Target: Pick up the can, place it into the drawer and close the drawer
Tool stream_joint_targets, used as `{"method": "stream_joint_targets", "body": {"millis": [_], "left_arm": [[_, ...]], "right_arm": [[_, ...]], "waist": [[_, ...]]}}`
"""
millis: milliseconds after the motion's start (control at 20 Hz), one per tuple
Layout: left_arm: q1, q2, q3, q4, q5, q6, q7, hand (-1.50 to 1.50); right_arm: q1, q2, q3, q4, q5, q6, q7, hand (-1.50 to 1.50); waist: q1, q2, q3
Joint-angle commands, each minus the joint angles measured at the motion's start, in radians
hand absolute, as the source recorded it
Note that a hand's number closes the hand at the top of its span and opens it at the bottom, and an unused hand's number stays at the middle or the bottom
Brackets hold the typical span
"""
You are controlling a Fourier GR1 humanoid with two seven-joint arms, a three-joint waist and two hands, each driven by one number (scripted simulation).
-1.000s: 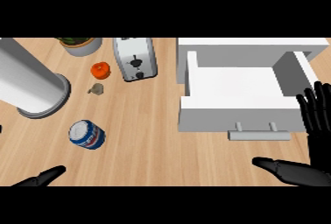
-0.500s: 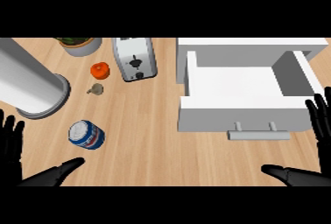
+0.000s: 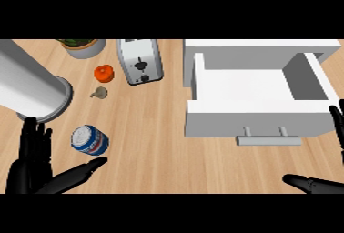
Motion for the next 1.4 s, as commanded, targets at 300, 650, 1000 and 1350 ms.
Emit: {"method": "stream_joint_targets", "body": {"millis": [300,650,1000,1350], "left_arm": [[-0.022,0.002,0.052,0.255,0.059,0.039,-0.184,-1.5],[-0.015,-0.002,0.041,0.404,0.147,0.048,-0.343,-1.5],[-0.124,-0.001,0.123,0.639,0.202,0.023,-0.438,-1.5],[-0.204,-0.001,0.133,0.804,0.271,0.062,-0.556,-1.5]], "right_arm": [[0.109,0.038,-0.019,-0.106,-0.029,0.038,-0.008,-1.5],[-0.005,0.011,-0.047,-0.048,-0.01,0.03,0.054,-1.5],[0.05,-0.012,-0.119,-0.095,-0.096,0.095,0.065,-1.5],[0.067,0.016,-0.104,-0.156,-0.062,0.093,0.076,-1.5]], "waist": [[-0.003,-0.001,0.0],[0.002,0.0,0.0],[-0.002,0.0,0.0],[-0.004,0.0,0.0]]}}
